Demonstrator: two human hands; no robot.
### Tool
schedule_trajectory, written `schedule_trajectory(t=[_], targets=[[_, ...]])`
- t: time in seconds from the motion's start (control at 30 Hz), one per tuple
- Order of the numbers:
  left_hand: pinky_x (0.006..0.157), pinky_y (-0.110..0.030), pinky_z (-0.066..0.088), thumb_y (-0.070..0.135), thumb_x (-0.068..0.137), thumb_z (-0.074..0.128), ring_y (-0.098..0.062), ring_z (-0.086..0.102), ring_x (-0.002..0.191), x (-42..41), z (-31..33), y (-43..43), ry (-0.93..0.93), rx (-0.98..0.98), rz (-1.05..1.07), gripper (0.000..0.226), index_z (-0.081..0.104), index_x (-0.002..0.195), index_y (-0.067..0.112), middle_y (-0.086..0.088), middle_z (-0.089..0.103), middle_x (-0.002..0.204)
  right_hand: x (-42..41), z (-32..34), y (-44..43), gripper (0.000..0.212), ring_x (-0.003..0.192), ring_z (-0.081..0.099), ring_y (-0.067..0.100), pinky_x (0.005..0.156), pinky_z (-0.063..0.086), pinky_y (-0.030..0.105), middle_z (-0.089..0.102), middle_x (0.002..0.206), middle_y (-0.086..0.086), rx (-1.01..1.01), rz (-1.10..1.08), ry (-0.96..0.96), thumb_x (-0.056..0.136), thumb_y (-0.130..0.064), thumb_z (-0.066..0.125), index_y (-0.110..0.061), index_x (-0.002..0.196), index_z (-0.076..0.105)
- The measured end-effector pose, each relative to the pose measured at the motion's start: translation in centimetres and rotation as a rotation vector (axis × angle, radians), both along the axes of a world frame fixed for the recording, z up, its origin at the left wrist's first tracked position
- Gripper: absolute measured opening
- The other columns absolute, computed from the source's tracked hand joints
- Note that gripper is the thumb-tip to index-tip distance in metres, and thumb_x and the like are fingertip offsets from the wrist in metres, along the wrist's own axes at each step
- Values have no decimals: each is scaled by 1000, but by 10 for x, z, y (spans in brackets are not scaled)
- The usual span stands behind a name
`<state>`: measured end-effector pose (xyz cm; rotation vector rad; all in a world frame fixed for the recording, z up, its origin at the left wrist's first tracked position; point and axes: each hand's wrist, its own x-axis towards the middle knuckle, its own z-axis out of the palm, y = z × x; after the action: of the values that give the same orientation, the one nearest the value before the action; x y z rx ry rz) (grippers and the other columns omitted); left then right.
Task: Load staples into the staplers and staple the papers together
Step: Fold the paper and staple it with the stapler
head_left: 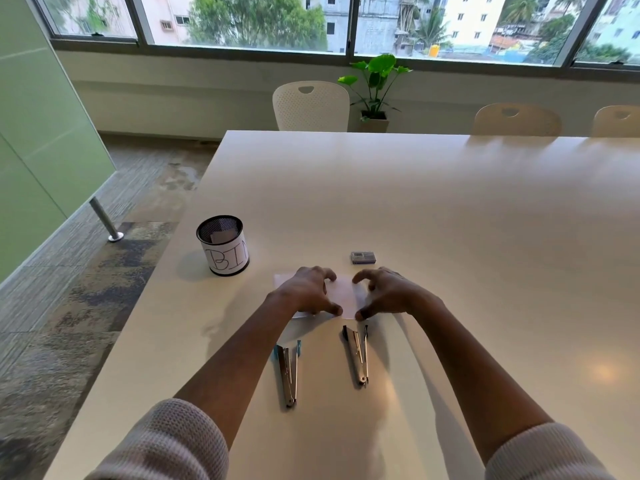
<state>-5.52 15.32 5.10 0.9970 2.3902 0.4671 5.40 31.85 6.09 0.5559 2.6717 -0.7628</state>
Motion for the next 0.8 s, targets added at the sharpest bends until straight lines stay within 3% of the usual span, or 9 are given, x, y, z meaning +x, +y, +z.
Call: schedule_trajectory(t=[0.13,0.27,0.33,0.47,0.6,0.73,0.8], targets=[[103,-42,49,39,73,86,-26,50,121,0,3,2,-14,-11,26,94,36,149,20,-10,53,134,-2,3,0,106,127,45,24,108,42,39,40,145,9,-47,-30,-17,67,-32,91,-30,153,29],[104,-42,48,39,72,87,-26,49,124,-1,6,4,-13,-28,19,99,34,151,16,-9,53,136,-7,6,1,105,137,38,30,114,37,46,36,151,10,-22,-14,-59,66,-33,92,-27,151,32],[101,-37,49,40,71,87,-25,49,122,-1,7,4,0,-33,11,98,35,151,16,-9,53,137,-7,5,0,100,135,40,30,113,39,46,38,148,10,-14,-9,-54,65,-32,92,-26,148,37],[75,-26,54,32,72,87,-20,50,109,-1,9,3,-4,-3,-3,85,44,144,19,-9,51,133,-5,4,0,84,124,46,27,105,46,46,43,138,9,-12,-4,-27,65,-27,91,-25,136,48],[95,-37,54,27,74,86,-22,54,112,3,9,4,37,8,-26,69,53,134,17,-9,55,127,1,2,-1,68,114,47,21,95,49,38,45,128,4,-27,-12,22,67,-25,90,-24,126,56],[96,-37,54,23,72,87,-23,57,110,5,6,1,28,91,22,65,56,129,17,-10,57,122,11,-3,-2,62,102,53,20,82,49,33,55,110,1,-95,-24,140,69,-22,88,-22,124,58],[91,-32,53,19,73,85,-22,60,105,7,4,-1,45,171,50,59,60,126,16,-11,63,118,19,-6,-3,56,97,59,22,83,54,38,60,103,1,-146,-57,232,72,-20,86,-20,121,61]])
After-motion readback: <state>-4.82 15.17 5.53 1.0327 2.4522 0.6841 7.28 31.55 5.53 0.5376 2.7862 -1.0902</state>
